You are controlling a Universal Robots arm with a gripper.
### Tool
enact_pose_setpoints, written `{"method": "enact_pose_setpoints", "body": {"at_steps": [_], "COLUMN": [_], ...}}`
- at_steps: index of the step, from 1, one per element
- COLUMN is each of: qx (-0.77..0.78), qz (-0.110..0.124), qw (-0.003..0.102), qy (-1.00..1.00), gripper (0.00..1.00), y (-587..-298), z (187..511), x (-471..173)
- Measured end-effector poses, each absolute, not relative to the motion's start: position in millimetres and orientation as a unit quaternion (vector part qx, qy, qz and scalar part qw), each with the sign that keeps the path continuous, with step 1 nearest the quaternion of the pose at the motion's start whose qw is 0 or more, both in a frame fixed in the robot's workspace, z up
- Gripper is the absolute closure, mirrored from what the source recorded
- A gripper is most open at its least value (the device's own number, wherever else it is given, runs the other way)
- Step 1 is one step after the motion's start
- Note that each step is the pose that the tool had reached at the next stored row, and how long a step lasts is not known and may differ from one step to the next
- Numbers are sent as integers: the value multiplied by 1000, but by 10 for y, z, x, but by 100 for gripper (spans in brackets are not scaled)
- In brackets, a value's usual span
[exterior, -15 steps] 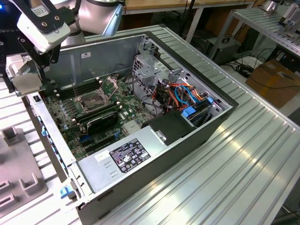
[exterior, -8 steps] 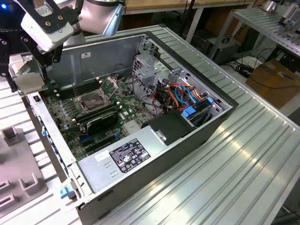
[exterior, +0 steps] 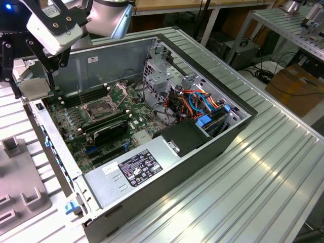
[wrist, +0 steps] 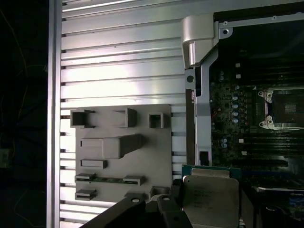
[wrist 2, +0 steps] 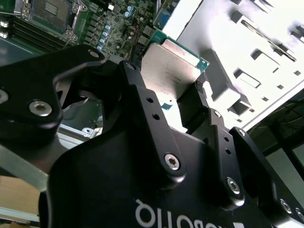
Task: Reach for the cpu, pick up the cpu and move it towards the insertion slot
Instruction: 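Pick up the cpu and move it towards the insertion slot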
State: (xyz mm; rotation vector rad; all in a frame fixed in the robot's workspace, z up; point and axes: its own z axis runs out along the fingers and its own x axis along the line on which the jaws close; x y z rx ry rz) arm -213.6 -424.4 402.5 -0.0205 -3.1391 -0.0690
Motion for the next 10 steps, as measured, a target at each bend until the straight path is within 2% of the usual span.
{"method": "enact_pose_setpoints", "body": {"at_steps": [10], "qx": [-7], "qz": [-22], "qw": [1], "qy": [-1000], "gripper": [45], "y": [-4244], "z": [4024], "x": [-2065]}}
